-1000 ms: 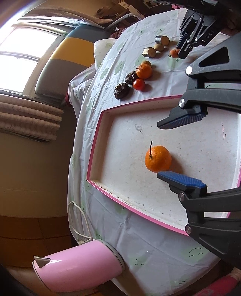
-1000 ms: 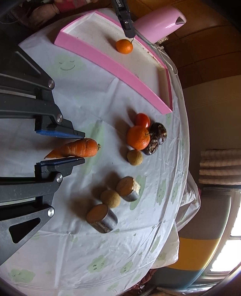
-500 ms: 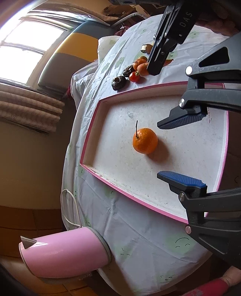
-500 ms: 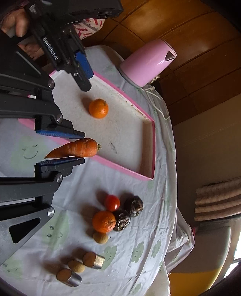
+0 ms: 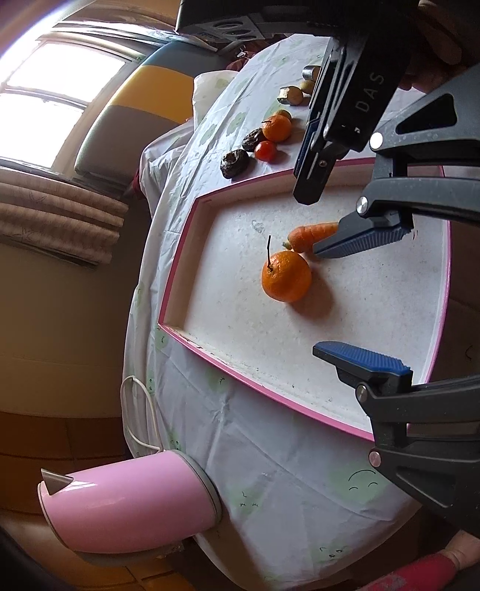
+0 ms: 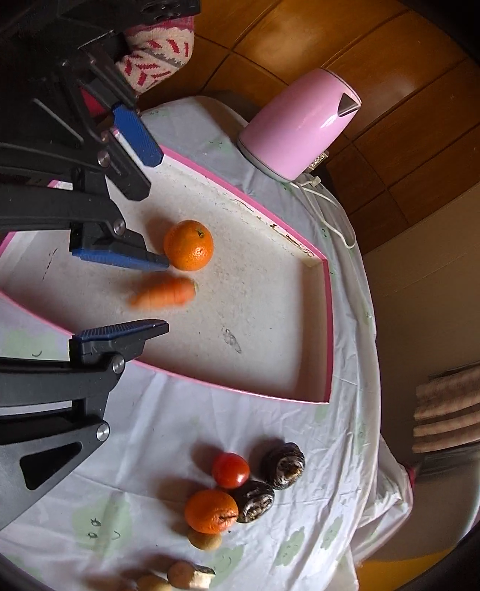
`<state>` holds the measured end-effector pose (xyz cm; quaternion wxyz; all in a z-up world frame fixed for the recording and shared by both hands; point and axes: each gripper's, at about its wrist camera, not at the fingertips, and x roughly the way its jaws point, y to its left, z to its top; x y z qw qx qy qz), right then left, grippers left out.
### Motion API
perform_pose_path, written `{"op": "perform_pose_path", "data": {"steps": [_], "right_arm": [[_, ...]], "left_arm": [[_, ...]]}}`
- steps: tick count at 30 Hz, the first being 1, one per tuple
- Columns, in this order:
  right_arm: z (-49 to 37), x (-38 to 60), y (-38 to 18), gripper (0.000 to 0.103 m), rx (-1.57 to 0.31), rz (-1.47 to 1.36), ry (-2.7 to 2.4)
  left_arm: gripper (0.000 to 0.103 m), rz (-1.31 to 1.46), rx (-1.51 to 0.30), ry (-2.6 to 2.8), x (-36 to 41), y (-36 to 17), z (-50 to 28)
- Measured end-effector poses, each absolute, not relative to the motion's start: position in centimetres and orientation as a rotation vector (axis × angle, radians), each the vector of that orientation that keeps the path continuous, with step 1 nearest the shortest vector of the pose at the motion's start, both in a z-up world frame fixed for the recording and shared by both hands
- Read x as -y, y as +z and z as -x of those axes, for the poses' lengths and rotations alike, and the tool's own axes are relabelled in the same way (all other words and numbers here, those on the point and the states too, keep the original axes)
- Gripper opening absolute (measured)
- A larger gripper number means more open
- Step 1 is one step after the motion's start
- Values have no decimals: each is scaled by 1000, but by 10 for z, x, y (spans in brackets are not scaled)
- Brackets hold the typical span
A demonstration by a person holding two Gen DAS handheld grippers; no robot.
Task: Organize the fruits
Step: 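Lower the carrot into the tray beside the orange and open the right gripper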
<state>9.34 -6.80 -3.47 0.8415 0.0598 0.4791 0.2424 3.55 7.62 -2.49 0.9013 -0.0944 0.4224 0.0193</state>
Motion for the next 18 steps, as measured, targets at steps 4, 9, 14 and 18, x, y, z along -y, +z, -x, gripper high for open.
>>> {"op": "perform_pose_path", "data": {"steps": [4,9,14,18], "right_arm": [[-87,75,-30,28,-988,-116,493],[-78,83,-24,36,-954,-96,445],[-69,89,-17,36,-909,-60,403],[-61,98,-17,44,-904,-66,387]], "left_arm": [[48,195,-877,36,-75,-25,-36],[48,185,-868,27,-71,-24,-35],[48,178,-871,21,-68,-24,-34],[48,174,-876,20,-65,-25,-34]]}}
